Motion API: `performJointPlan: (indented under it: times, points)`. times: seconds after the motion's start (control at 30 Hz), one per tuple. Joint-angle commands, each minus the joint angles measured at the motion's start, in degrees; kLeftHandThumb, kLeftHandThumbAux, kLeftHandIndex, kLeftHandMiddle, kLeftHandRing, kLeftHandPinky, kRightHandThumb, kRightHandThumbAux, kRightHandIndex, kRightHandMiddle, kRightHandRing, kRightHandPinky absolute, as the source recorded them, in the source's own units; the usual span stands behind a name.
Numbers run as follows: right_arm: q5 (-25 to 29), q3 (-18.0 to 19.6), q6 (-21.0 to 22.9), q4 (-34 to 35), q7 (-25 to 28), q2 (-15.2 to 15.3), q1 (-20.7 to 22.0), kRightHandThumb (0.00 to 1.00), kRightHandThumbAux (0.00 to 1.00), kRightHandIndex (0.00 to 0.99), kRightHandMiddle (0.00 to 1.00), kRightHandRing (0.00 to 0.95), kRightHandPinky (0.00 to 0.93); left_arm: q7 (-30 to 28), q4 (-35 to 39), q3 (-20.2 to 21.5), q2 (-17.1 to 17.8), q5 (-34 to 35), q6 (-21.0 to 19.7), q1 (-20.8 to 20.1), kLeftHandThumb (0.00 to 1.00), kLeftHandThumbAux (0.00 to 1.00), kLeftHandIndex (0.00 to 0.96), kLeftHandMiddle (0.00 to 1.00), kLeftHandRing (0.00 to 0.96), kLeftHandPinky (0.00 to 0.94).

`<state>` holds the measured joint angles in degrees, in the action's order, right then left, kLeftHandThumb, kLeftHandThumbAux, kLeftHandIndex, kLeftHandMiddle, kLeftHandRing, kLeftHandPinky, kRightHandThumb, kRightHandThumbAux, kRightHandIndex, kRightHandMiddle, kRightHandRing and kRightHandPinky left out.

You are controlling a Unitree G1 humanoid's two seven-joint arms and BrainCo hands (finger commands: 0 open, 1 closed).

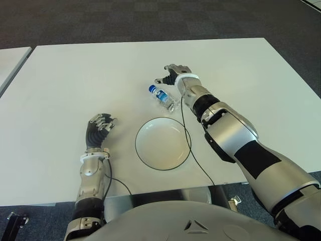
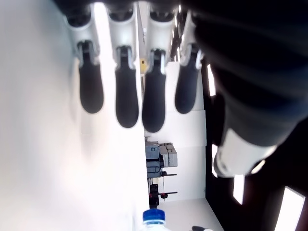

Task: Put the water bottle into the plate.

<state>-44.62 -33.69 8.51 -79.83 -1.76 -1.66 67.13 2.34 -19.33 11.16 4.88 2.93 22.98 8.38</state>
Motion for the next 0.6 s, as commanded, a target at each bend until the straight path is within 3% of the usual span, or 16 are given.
performJointPlan:
  times: [0.03, 0.6]
  points:
    - [-1.44, -1.58, 1.63, -0.60, 2.24, -0.14, 0.54, 0.396, 0.186, 0.000, 0.000, 0.000, 0.000, -0.06, -0.78, 0.38, 0.18, 0.18, -0.18, -0.13, 0.705, 0.714, 0.429, 0.510, 0.493, 0.481]
    - [-2.22, -4.05, 5.25, -1.03, 7.74, -1.12, -1.34, 0.455, 0.179, 0.000, 0.000, 0.000, 0.000, 0.06, -0.42, 0.66, 0.60, -0.22, 0.44, 0.58, 0.704, 0.714, 0.429, 0.501, 0.487, 0.475]
